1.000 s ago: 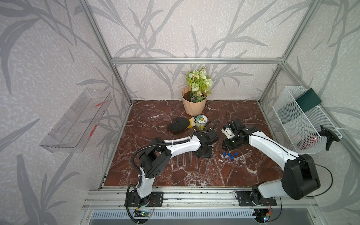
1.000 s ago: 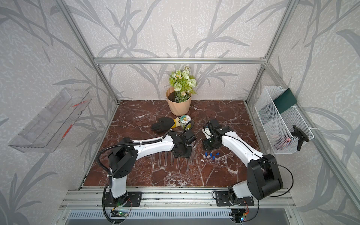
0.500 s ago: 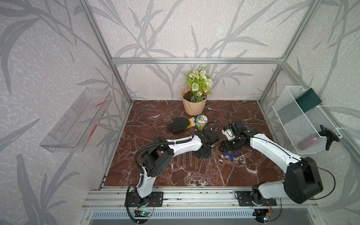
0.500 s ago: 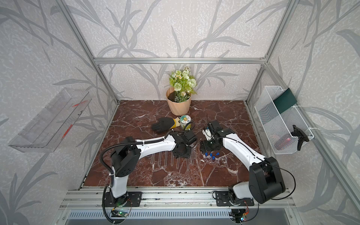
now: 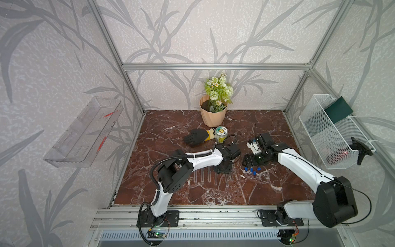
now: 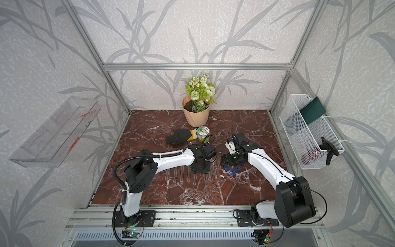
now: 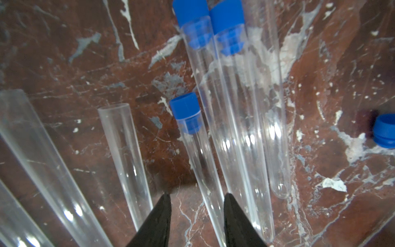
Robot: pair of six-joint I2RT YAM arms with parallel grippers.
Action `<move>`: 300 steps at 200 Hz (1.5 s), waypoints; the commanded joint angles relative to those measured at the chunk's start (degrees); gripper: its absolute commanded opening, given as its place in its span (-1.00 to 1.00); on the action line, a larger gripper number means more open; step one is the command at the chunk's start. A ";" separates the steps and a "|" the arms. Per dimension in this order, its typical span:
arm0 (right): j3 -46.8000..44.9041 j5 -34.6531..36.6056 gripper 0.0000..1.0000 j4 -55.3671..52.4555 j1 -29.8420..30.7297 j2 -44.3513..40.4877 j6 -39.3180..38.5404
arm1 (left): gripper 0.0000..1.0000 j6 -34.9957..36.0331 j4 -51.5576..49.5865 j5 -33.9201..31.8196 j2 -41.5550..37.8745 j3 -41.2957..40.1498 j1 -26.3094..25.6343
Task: Remove stoppers from test tubes
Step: Pick up the test tube at the center of the board.
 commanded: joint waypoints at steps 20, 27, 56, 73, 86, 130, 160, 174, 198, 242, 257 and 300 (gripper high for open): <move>-0.76 -0.74 0.64 0.16 -0.91 -1.66 0.52 | -0.18 0.00 -3.44 -1.16 2.45 2.51 -0.13; -0.76 -0.69 0.65 0.37 -0.93 -1.67 0.59 | -0.19 0.27 -4.14 -1.32 2.86 2.76 -0.15; -0.94 -0.87 0.64 0.90 -1.18 -1.49 0.92 | -0.27 0.75 -6.31 -1.51 3.84 2.85 -0.35; -1.11 -0.95 0.65 1.25 -1.17 -1.49 1.17 | -0.35 0.76 -6.43 -1.61 3.74 2.35 -0.46; -1.21 -0.96 0.64 1.33 -1.25 -1.49 1.27 | -0.39 0.84 -6.40 -1.52 3.63 2.13 -0.46; -1.29 -0.69 0.64 1.51 -1.43 -1.67 1.66 | -0.58 1.29 -7.07 -1.39 3.96 2.40 -0.48; -1.39 -0.61 0.64 1.40 -1.52 -2.01 1.64 | -0.64 1.71 -8.19 -1.99 3.95 2.94 -0.48; -1.38 -0.52 0.64 1.41 -1.55 -2.11 1.72 | -0.68 2.24 -10.56 -2.48 4.99 4.31 -0.48; -1.38 -0.61 0.64 1.50 -1.61 -2.11 1.81 | -0.69 2.17 -10.24 -1.88 5.29 3.91 -0.54; -1.65 -0.61 0.64 1.50 -1.61 -2.47 2.00 | -0.66 1.82 -9.21 -1.61 4.87 3.65 -0.54; -1.80 -0.61 0.65 1.51 -1.61 -2.63 1.98 | -0.64 1.73 -8.79 -1.14 4.84 3.52 -0.55; -2.30 -1.80 0.65 1.65 -2.29 -3.25 2.39 | -0.75 2.17 -7.31 -0.81 3.57 3.46 -0.43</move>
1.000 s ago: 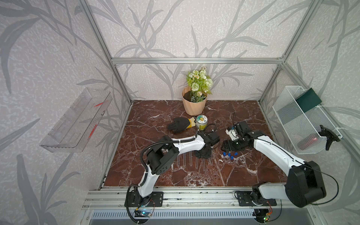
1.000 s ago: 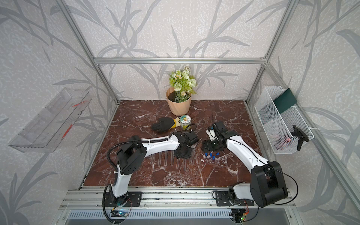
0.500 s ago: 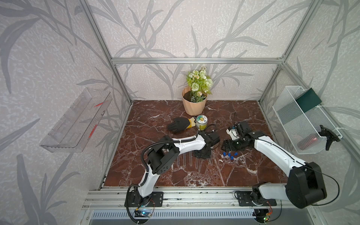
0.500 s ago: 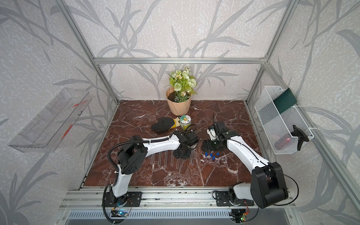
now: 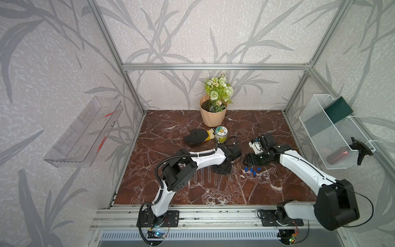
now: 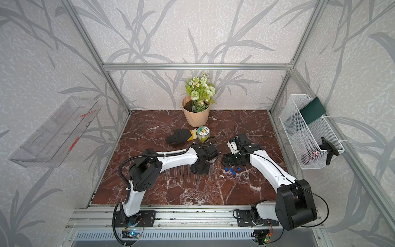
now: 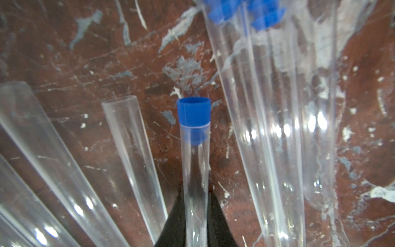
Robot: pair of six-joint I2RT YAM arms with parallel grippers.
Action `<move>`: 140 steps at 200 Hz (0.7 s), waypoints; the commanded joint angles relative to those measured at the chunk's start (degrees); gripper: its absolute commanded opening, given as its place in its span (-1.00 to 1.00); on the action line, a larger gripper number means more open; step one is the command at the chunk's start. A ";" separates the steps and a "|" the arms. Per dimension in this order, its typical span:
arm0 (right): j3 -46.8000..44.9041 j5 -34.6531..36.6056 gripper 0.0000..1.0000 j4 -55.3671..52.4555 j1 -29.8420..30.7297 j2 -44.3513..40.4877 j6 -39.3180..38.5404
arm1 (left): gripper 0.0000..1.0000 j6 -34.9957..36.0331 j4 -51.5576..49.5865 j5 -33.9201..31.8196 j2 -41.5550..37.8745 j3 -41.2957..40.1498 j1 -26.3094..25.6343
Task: Remove stoppers from test tubes
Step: Pick up the test tube at the center of the board.
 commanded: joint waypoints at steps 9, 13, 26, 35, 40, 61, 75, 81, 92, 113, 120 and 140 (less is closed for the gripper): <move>-1.16 -2.06 0.65 0.32 -1.28 -1.69 1.16 | -0.77 0.22 0.24 0.27 -0.91 -0.76 -0.30; -1.33 -2.32 0.65 0.43 -1.52 -1.77 1.35 | -0.78 0.18 0.99 0.34 -1.46 -1.12 -0.31; -2.00 -3.16 0.65 0.98 -2.17 -2.34 1.93 | -0.80 -0.15 4.47 0.80 -3.74 -3.24 -0.30; -2.39 -3.93 0.66 1.49 -2.46 -2.74 2.27 | -0.80 -0.34 6.52 0.84 -5.51 -4.58 -0.30; -2.57 -4.52 0.66 1.82 -2.60 -2.83 2.30 | -0.80 -0.35 7.03 0.68 -6.36 -4.98 -0.30; -3.01 -7.43 0.66 3.16 -2.69 -3.32 2.34 | -0.82 -0.17 8.26 -0.66 -9.52 -6.99 -0.30; -3.44 -9.13 0.66 4.47 -2.68 -3.98 2.72 | -0.84 -0.17 9.00 -1.01 -11.62 -8.71 -0.30; -3.69 -9.64 0.66 5.01 -2.68 -4.28 2.77 | -0.85 -0.17 9.36 -1.04 -12.47 -9.46 -0.30; -4.29 -10.70 0.66 6.25 -2.65 -4.89 3.12 | -0.86 -0.26 10.96 -0.83 -14.45 -11.45 -0.30; -5.72 -14.15 0.65 9.35 -2.59 -5.92 4.34 | -0.87 -0.74 17.58 0.52 -19.40 -17.12 -0.30; -6.29 -15.57 0.65 10.71 -2.49 -6.22 5.07 | -0.87 -0.81 20.31 1.20 -21.53 -18.93 -0.30; -8.17 -19.57 0.65 16.01 -2.29 -6.90 7.80 | -0.87 -1.07 26.48 2.67 -26.08 -23.74 -0.30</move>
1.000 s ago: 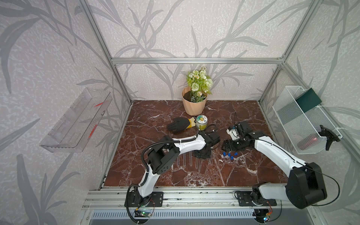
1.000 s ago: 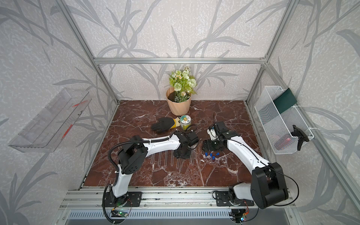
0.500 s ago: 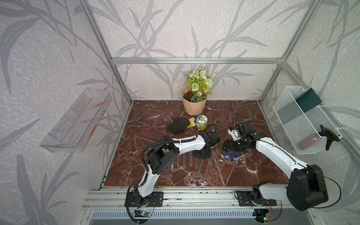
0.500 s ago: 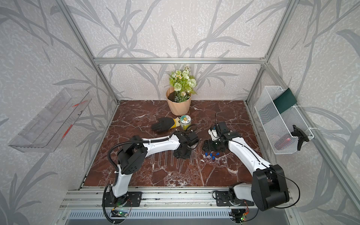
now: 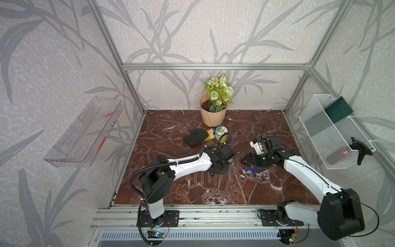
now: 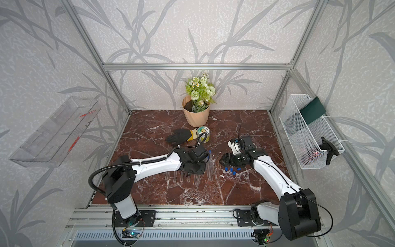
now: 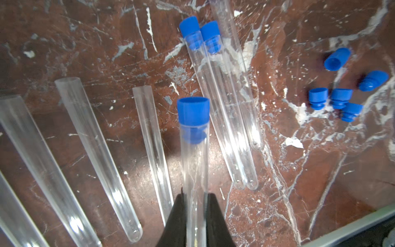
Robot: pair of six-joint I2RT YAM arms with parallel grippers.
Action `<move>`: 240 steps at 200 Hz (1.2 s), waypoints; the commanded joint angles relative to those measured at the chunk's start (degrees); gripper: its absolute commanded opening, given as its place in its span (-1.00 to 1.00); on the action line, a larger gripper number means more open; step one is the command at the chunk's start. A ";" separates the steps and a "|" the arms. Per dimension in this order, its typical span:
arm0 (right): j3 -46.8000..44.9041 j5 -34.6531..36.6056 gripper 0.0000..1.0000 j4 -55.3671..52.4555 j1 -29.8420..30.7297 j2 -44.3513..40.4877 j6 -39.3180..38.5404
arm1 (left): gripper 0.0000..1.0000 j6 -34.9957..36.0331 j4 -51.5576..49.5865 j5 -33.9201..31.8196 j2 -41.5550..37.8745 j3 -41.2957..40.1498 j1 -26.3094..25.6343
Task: Remove stoppers from test tubes
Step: Pick up the test tube at the center of the board, then open the stopper on the test tube.
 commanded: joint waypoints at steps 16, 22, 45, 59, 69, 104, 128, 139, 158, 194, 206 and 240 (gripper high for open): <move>-3.87 -10.56 0.62 13.05 0.44 -1.16 6.69 | -0.88 -0.34 12.59 2.71 -7.74 -6.54 -0.17; -4.46 -12.02 0.61 15.08 0.52 -0.88 7.96 | -0.88 -0.29 13.99 3.27 -8.66 -7.38 -0.19; -5.47 -13.60 0.60 20.24 1.60 -0.04 10.97 | -0.88 0.36 17.20 5.05 -11.20 -9.60 -0.11; -5.27 -13.84 0.58 21.46 2.55 0.83 11.53 | -0.88 0.75 18.46 6.08 -12.13 -10.46 -0.12; -5.03 -13.97 0.56 22.15 3.34 1.62 11.87 | -0.89 0.92 18.87 6.78 -12.42 -10.87 -0.08; -4.82 -14.61 0.38 25.65 6.02 3.92 13.93 | -0.90 1.21 19.84 8.10 -12.74 -11.51 -0.11; -4.29 -14.83 0.24 27.05 7.39 5.31 14.70 | -0.92 1.30 19.98 8.71 -12.61 -11.50 -0.11; -4.03 -14.94 0.21 27.48 7.93 5.64 14.88 | -0.93 1.30 20.26 9.01 -12.61 -11.64 -0.13; -3.58 -14.83 0.13 28.03 8.59 6.29 15.15 | -0.95 1.30 20.69 9.27 -12.76 -11.91 -0.11; -3.44 -14.36 0.00 30.71 8.96 7.78 16.99 | -0.95 1.30 21.12 10.14 -12.70 -11.98 -0.17; -3.31 -14.56 -0.03 31.86 9.05 8.33 17.89 | -0.96 1.30 21.25 10.28 -12.70 -12.00 -0.17; -2.09 -14.93 -0.11 33.23 9.22 9.86 18.66 | -0.96 1.38 21.64 10.61 -12.62 -12.00 -0.17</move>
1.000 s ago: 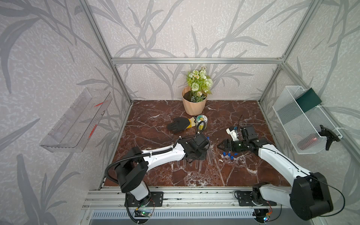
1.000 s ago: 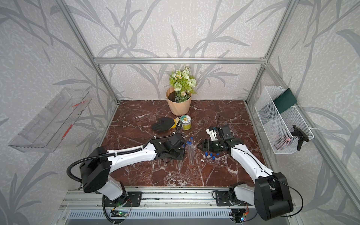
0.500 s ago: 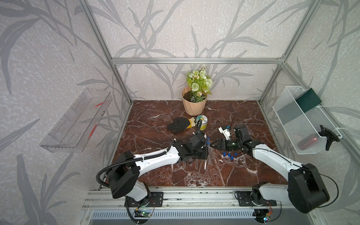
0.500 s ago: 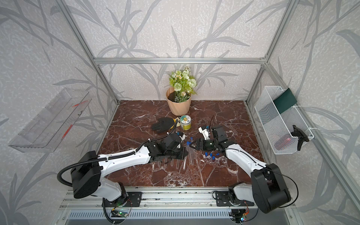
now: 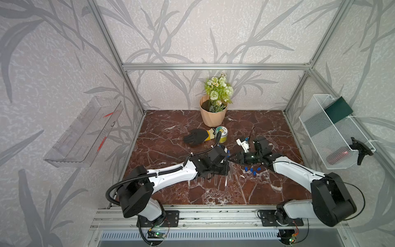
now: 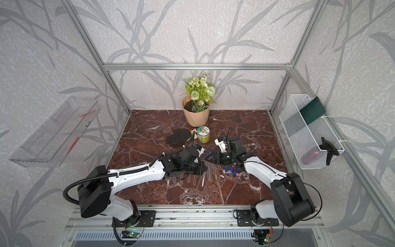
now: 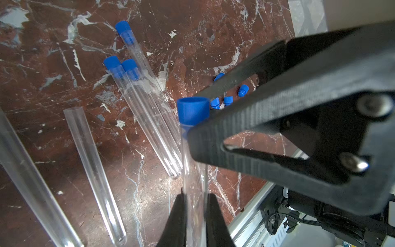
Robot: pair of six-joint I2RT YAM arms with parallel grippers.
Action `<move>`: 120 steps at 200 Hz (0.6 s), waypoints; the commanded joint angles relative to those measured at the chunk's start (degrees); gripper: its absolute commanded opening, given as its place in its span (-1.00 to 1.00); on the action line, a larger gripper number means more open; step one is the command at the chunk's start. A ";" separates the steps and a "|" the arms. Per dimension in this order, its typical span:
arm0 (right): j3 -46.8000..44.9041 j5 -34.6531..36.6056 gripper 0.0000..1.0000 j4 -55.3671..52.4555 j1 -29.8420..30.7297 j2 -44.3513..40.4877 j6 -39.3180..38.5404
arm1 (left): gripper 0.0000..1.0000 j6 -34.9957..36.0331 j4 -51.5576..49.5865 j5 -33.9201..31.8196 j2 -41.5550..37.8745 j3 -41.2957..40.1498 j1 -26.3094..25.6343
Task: Remove stoppers from test tubes
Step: Open the stopper on the test tube.
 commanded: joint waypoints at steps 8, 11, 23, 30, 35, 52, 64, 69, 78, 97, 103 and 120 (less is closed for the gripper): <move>2.50 -0.52 -0.15 3.14 0.35 1.31 1.12 | -0.96 0.96 1.66 0.80 -1.03 -0.42 -0.14; 2.57 -0.61 -0.16 3.12 0.35 1.41 1.13 | -0.96 0.95 1.62 0.84 -1.01 -0.46 -0.12; 2.72 -0.60 -0.21 3.40 0.44 1.68 1.26 | -0.96 1.03 1.64 0.83 -0.93 -0.38 -0.15; 2.69 -0.69 -0.24 3.53 0.44 1.77 1.38 | -0.96 1.04 1.68 0.90 -0.90 -0.35 -0.15; 2.72 -0.62 -0.25 3.62 0.44 1.86 1.46 | -0.96 1.04 1.69 0.83 -0.99 -0.36 -0.17; 2.59 -0.87 -0.29 4.24 0.44 2.17 1.87 | -0.96 1.12 1.67 0.86 -0.93 -0.31 -0.16; 2.51 -0.93 -0.31 4.46 0.48 2.30 1.98 | -0.96 1.12 1.62 0.91 -0.96 -0.33 -0.11; 2.48 -0.90 -0.32 4.55 0.44 2.30 2.03 | -0.96 1.12 1.68 0.89 -0.82 -0.37 -0.18; 2.42 -0.85 -0.34 4.64 0.43 2.30 2.10 | -0.97 1.20 1.68 0.93 -0.72 -0.29 -0.19; 2.44 -0.93 -0.39 4.88 0.46 2.52 2.27 | -0.97 1.32 1.61 1.00 -0.66 -0.16 -0.17; 2.42 -0.96 -0.41 5.10 0.44 2.56 2.40 | -0.97 1.34 1.61 1.00 -0.63 -0.11 -0.16; 2.32 -0.98 -0.43 5.77 0.46 2.74 2.73 | -0.98 1.47 1.46 1.08 -0.54 0.07 -0.14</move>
